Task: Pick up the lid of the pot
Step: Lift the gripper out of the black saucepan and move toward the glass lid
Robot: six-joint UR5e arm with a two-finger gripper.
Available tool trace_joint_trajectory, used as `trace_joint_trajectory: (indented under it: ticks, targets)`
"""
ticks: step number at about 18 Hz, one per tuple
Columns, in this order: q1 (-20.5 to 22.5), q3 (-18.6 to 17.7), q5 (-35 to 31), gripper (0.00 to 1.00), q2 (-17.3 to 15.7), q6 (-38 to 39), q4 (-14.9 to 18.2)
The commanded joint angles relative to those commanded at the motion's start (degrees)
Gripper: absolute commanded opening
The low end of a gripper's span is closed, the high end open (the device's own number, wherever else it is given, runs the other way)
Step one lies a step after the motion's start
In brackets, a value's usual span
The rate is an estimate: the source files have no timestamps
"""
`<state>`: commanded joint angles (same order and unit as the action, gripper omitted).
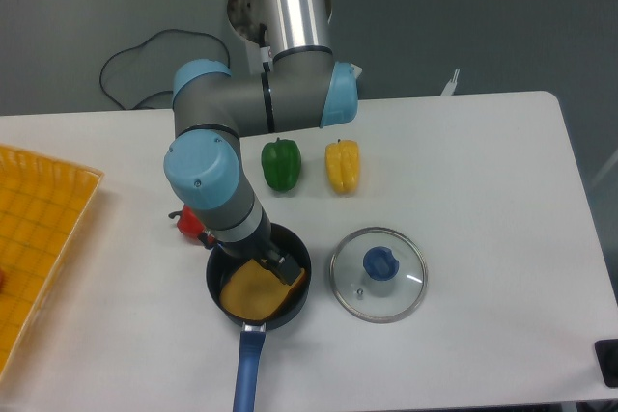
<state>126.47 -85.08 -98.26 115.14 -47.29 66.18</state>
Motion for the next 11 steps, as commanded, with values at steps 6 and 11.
trace_joint_trajectory:
  ticks: [6,11]
  targets:
    - [0.88,-0.44,-0.17,1.0,-1.06,-0.09,-0.35]
    - [2.2,-2.02,-0.35,1.0,-0.44,0.35,-3.41]
